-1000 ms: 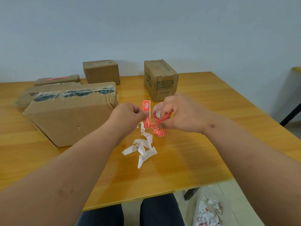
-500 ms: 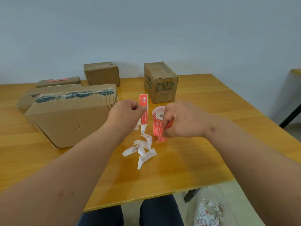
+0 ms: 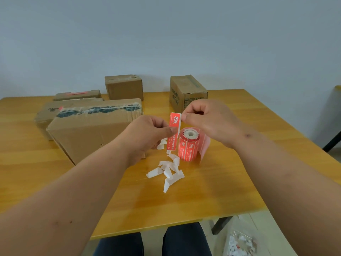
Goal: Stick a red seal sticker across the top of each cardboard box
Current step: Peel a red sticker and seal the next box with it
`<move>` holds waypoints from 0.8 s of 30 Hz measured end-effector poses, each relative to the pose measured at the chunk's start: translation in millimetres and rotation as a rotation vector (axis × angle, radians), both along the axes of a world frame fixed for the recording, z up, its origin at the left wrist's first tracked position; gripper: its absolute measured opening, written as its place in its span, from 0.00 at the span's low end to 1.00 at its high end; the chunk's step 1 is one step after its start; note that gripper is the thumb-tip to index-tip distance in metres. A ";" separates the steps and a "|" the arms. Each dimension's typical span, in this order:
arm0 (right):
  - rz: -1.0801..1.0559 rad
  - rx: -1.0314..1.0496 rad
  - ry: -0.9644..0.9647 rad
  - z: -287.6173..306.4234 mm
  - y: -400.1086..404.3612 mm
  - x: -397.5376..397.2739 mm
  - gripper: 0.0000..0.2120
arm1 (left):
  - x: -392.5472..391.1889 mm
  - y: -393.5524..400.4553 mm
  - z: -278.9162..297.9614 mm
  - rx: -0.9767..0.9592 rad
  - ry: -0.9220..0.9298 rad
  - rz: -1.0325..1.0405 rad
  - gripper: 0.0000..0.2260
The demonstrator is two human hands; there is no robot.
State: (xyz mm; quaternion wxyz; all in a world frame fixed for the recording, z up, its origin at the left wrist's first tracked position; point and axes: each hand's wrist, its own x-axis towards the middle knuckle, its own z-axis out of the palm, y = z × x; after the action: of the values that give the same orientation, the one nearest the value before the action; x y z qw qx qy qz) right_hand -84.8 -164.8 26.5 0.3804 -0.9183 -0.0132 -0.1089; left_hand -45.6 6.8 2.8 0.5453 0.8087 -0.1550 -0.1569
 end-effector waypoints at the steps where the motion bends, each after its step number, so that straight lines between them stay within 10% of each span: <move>1: 0.005 0.006 0.006 0.7 1.7 0.0 0.09 | -0.4 2.4 1.0 0.004 0.006 -0.011 0.09; 24: 0.144 -0.019 -0.040 19.8 64.6 2.8 0.08 | -9.9 62.8 22.7 -0.022 -0.439 0.056 0.04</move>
State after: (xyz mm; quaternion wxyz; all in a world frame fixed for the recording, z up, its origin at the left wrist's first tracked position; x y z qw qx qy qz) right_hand -82.0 -100.2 46.3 0.3780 -0.9162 -0.0879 -0.0997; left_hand -55.5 69.6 25.5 0.5116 0.8214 -0.2491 0.0397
